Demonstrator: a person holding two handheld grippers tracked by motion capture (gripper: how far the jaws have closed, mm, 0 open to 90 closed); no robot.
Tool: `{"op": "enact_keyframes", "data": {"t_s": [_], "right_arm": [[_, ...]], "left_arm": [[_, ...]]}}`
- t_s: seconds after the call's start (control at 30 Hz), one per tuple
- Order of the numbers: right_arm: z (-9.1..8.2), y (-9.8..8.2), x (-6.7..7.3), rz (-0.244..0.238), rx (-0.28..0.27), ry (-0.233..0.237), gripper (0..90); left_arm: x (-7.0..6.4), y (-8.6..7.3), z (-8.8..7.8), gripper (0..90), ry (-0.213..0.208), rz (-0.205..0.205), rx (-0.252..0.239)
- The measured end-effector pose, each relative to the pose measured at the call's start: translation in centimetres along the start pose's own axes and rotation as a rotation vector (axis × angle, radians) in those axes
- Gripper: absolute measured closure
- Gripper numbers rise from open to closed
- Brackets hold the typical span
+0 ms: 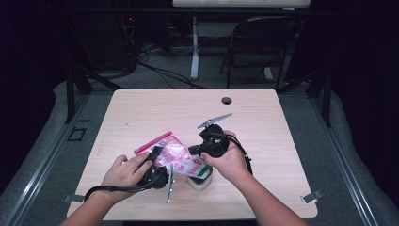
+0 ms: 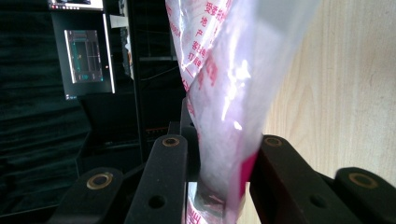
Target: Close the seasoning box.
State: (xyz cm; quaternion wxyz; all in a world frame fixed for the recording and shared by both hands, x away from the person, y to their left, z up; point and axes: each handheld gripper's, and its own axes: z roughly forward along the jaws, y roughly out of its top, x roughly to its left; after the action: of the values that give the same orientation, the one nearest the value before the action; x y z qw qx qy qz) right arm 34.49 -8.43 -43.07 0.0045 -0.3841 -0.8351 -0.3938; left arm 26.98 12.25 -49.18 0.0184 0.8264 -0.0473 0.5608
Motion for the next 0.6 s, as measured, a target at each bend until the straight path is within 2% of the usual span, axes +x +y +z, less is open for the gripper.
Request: {"op": "enact_keyframes", "data": {"t_s": [0.2, 0.6], "right_arm": [[0.0, 0.0, -0.03, -0.008, 0.012, 0.003, 90.0], [0.32, 0.14, 0.0, -0.004, 0.014, 0.009, 90.0]], "left_arm": [[-0.42, -0.12, 0.04, 80.0, -0.003, -0.032, -0.017], [-0.98, -0.52, 0.2, 80.1, -0.037, -0.119, -0.034]]}}
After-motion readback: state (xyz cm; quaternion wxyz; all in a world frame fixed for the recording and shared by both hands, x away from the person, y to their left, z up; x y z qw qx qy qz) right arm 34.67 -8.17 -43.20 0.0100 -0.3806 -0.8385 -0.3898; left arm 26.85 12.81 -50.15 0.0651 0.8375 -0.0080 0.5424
